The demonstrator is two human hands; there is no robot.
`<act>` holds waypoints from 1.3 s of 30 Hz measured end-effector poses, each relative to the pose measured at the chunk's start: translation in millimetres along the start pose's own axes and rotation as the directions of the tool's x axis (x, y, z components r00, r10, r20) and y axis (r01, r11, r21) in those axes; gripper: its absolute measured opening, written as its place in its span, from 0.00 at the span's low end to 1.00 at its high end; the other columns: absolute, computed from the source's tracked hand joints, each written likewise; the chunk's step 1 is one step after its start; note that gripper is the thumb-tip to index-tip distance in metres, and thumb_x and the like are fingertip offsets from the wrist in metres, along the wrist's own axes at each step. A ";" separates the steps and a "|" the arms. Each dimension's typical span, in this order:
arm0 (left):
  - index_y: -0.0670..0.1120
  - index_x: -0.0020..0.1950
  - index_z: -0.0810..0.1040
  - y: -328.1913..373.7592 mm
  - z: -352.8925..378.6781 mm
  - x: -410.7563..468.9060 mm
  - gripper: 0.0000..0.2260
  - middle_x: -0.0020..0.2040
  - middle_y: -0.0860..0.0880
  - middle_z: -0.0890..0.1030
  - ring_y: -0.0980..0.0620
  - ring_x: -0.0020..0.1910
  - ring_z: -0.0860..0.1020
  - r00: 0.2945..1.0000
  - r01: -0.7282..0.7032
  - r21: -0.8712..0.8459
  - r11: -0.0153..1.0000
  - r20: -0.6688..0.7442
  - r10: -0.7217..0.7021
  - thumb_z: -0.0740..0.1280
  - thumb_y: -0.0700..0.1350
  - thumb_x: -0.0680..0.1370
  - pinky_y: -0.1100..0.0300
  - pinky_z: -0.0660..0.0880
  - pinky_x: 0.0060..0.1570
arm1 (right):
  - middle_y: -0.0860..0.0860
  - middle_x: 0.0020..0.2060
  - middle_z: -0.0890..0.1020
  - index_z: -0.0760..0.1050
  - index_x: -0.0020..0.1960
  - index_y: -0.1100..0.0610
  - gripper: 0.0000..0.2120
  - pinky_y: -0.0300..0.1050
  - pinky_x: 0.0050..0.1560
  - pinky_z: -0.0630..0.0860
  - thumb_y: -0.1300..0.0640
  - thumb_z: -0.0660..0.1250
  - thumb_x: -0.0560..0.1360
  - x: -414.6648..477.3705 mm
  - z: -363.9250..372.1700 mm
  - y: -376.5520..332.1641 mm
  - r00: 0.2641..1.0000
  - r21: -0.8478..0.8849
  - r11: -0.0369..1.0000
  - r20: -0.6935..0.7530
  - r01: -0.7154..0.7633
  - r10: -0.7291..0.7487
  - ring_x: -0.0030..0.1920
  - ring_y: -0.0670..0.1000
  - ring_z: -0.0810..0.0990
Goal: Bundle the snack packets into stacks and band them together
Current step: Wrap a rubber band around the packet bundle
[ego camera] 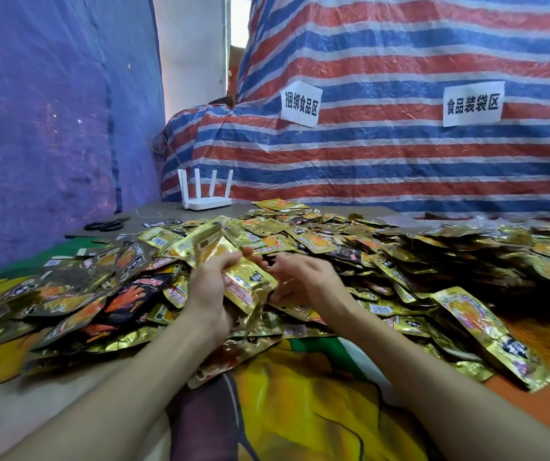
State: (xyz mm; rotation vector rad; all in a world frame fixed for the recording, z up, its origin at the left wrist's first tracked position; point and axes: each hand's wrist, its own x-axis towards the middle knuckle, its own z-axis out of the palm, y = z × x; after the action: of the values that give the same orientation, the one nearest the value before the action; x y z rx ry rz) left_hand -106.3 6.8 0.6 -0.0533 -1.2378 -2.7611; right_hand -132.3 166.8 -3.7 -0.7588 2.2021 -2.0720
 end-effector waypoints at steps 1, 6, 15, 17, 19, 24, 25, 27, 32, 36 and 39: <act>0.39 0.49 0.79 2.7 -3.1 0.2 0.07 0.39 0.41 0.82 0.44 0.37 0.83 1.000 0.023 -0.040 0.999 -0.008 -0.023 0.62 0.40 0.79 0.51 0.82 0.35 | 0.55 0.42 0.83 0.79 0.51 0.60 0.14 0.53 0.48 0.79 0.48 0.70 0.78 -1.4 0.6 1.6 0.993 -0.042 0.998 0.112 -0.038 0.042 0.41 0.56 0.83; 0.41 0.52 0.77 7.5 -9.6 2.0 0.08 0.43 0.40 0.85 0.41 0.44 0.86 1.000 0.019 -0.064 0.998 -0.009 -0.019 0.63 0.44 0.81 0.47 0.83 0.47 | 0.55 0.48 0.85 0.80 0.53 0.57 0.09 0.44 0.51 0.82 0.64 0.74 0.75 -7.3 8.9 3.8 0.932 -0.116 0.987 0.331 -0.113 0.146 0.48 0.52 0.84; 0.40 0.56 0.80 23.1 -9.0 -1.0 0.10 0.49 0.40 0.86 0.44 0.41 0.86 0.983 -0.082 -0.173 0.981 -0.177 0.051 0.60 0.39 0.82 0.51 0.82 0.34 | 0.59 0.40 0.83 0.72 0.43 0.61 0.10 0.49 0.37 0.83 0.74 0.63 0.75 -3.9 -9.8 -24.5 0.970 0.386 0.891 0.124 -0.240 0.208 0.37 0.56 0.85; 0.40 0.59 0.78 24.0 -11.7 0.1 0.09 0.53 0.40 0.85 0.45 0.40 0.86 0.969 -0.091 -0.177 0.980 -0.243 0.047 0.60 0.38 0.82 0.48 0.82 0.40 | 0.61 0.43 0.80 0.69 0.43 0.62 0.09 0.49 0.32 0.82 0.74 0.60 0.75 -1.8 -16.3 -31.1 0.983 0.492 0.863 -0.070 -0.114 0.170 0.37 0.57 0.85; 0.42 0.52 0.76 19.0 -12.5 2.9 0.04 0.51 0.39 0.83 0.42 0.40 0.85 0.958 -0.043 -0.049 0.998 -0.286 0.028 0.62 0.39 0.82 0.46 0.80 0.43 | 0.60 0.44 0.78 0.68 0.41 0.62 0.10 0.49 0.32 0.82 0.73 0.59 0.76 -2.0 -16.1 -31.9 0.970 0.448 0.893 -0.234 0.047 0.066 0.36 0.56 0.85; 0.45 0.59 0.80 0.7 8.0 -6.2 0.29 0.49 0.41 0.84 0.40 0.48 0.84 0.990 0.052 0.115 0.992 -0.138 -0.036 0.70 0.67 0.72 0.39 0.80 0.51 | 0.41 0.50 0.84 0.69 0.42 0.60 0.08 0.53 0.44 0.81 0.71 0.64 0.73 -11.7 6.9 -20.3 0.836 -0.427 0.783 -0.103 0.452 -0.539 0.50 0.40 0.83; 0.45 0.59 0.82 -1.2 11.0 -9.8 0.34 0.50 0.41 0.85 0.40 0.49 0.85 0.997 0.056 0.125 0.991 -0.060 -0.049 0.71 0.71 0.68 0.41 0.81 0.49 | 0.46 0.53 0.85 0.70 0.43 0.59 0.09 0.54 0.50 0.80 0.71 0.64 0.72 -14.2 12.7 -17.5 0.831 -0.471 0.729 0.015 0.496 -0.556 0.54 0.43 0.83; 0.43 0.45 0.87 -1.0 12.5 -12.9 0.32 0.41 0.42 0.85 0.42 0.42 0.86 0.997 0.078 0.154 0.985 0.012 -0.081 0.73 0.72 0.63 0.47 0.82 0.40 | 0.54 0.55 0.85 0.69 0.44 0.59 0.08 0.57 0.57 0.79 0.70 0.63 0.71 -17.6 20.2 -13.8 0.834 -0.445 0.716 0.158 0.537 -0.528 0.58 0.53 0.83; 0.40 0.35 0.79 -5.4 5.5 -10.5 0.14 0.36 0.40 0.80 0.42 0.33 0.80 0.970 0.242 0.221 0.945 -0.062 -0.234 0.66 0.48 0.76 0.47 0.80 0.39 | 0.57 0.49 0.86 0.73 0.40 0.57 0.07 0.58 0.56 0.79 0.65 0.59 0.66 -23.6 15.2 -22.2 0.900 -0.402 0.805 0.202 0.436 -0.387 0.54 0.58 0.82; 0.35 0.41 0.80 -16.1 14.2 -18.5 0.10 0.40 0.35 0.80 0.38 0.36 0.79 0.985 0.175 0.380 0.908 -0.067 -0.162 0.64 0.42 0.72 0.45 0.78 0.41 | 0.57 0.43 0.86 0.76 0.35 0.50 0.11 0.52 0.55 0.80 0.63 0.58 0.64 -31.0 3.0 -32.5 0.933 -0.480 0.800 0.159 0.359 -0.323 0.49 0.56 0.83; 0.32 0.51 0.77 -29.5 28.2 -24.9 0.09 0.35 0.38 0.81 0.44 0.31 0.81 0.998 -0.032 0.516 0.856 -0.033 0.058 0.69 0.36 0.74 0.56 0.78 0.30 | 0.54 0.38 0.84 0.80 0.39 0.54 0.11 0.58 0.45 0.80 0.66 0.60 0.67 -49.2 -14.7 -38.1 0.947 -0.612 0.734 0.080 0.294 -0.312 0.42 0.57 0.82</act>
State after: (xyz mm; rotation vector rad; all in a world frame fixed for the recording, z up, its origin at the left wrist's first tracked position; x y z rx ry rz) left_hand -85.5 49.5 -4.5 0.0318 -1.8873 -2.2788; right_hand -81.6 198.3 19.0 -1.2029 2.9883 -1.4088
